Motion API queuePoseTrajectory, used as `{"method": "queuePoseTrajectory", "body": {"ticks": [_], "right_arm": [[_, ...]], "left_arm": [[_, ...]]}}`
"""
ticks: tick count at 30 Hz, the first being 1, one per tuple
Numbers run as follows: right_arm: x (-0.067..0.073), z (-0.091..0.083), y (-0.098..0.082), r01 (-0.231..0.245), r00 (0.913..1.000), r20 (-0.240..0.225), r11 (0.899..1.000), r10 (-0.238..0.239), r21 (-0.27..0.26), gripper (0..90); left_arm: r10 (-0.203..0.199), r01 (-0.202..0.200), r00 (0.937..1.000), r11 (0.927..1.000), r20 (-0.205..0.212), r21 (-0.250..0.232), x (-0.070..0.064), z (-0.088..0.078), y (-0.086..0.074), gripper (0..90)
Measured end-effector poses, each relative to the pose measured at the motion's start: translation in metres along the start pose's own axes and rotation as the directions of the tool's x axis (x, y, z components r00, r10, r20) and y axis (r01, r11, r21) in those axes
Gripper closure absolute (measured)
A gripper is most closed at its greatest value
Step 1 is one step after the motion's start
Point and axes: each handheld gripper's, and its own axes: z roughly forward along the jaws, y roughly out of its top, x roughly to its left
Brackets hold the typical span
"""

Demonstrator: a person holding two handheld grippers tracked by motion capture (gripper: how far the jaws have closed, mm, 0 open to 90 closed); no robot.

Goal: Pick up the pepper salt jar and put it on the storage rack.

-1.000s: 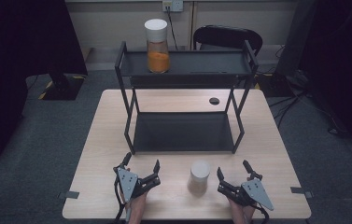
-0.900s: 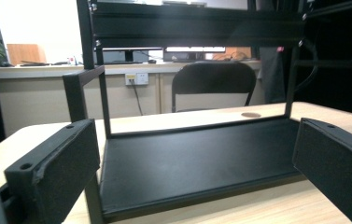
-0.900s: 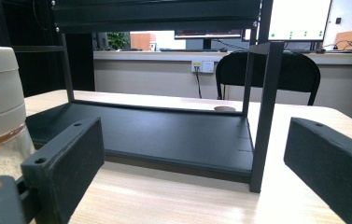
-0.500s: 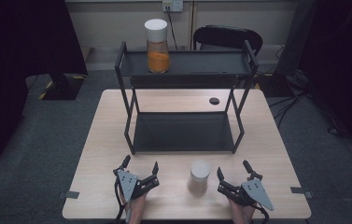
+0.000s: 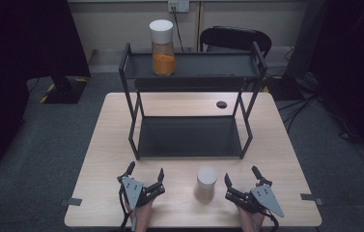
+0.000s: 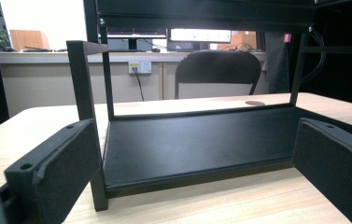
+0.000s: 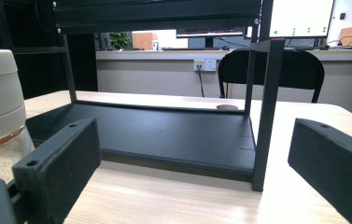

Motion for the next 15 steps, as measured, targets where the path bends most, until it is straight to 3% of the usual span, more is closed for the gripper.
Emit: {"method": "queuePoseTrajectory", "body": {"ticks": [7, 15], "right_arm": [[0.001, -0.002, 0.004, 0.012, 0.9999, -0.005, 1.0, -0.012, -0.001, 1.4], [0.005, -0.012, 0.019, 0.025, 0.9992, -0.03, 0.999, -0.027, -0.043, 1.6]], "left_arm": [[-0.001, 0.001, 1.0, 1.0, -0.003, 0.005, 0.0, 0.0, 0.001, 0.1], [-0.001, 0.001, 1.0, 1.0, -0.006, 0.005, -0.001, 0.0, 0.001, 0.0]]}}
